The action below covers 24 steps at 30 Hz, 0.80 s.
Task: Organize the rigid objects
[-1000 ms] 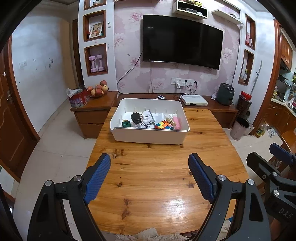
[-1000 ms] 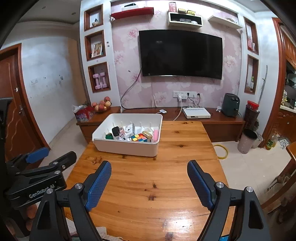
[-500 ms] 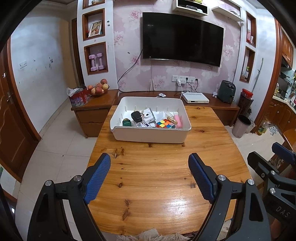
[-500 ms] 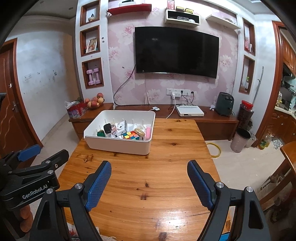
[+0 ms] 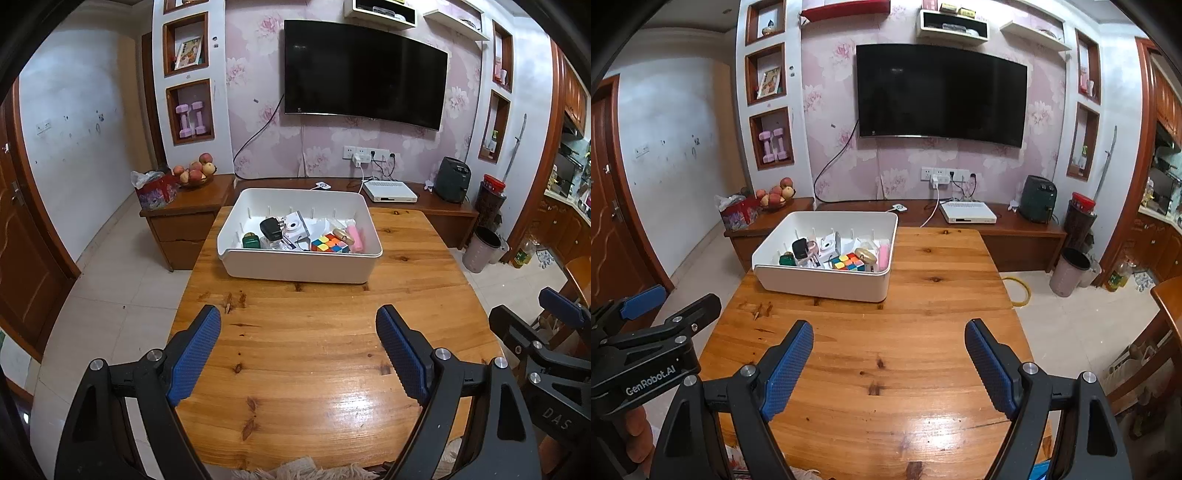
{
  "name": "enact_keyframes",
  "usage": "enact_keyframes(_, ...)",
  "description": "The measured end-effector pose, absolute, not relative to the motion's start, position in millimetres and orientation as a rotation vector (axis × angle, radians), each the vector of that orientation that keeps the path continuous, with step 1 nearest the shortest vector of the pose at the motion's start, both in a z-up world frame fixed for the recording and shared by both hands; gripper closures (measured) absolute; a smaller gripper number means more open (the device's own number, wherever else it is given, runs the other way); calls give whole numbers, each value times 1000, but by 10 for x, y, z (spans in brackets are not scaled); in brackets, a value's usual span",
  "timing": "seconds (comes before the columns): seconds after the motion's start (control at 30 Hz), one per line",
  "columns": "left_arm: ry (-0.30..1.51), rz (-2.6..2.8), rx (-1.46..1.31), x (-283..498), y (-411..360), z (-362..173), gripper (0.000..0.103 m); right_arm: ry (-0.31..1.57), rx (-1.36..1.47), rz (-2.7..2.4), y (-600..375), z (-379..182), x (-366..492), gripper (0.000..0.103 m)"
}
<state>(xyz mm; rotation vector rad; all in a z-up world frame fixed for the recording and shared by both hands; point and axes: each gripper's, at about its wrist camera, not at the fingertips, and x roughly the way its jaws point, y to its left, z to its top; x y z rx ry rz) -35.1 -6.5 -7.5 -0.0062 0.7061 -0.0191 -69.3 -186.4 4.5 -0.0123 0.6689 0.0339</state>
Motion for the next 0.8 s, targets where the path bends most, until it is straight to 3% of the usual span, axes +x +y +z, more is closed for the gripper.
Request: enact_keyframes(0.8,727,-26,-13,-327,-75,-167,15,689,-10,37,-1889,-20,-639,18)
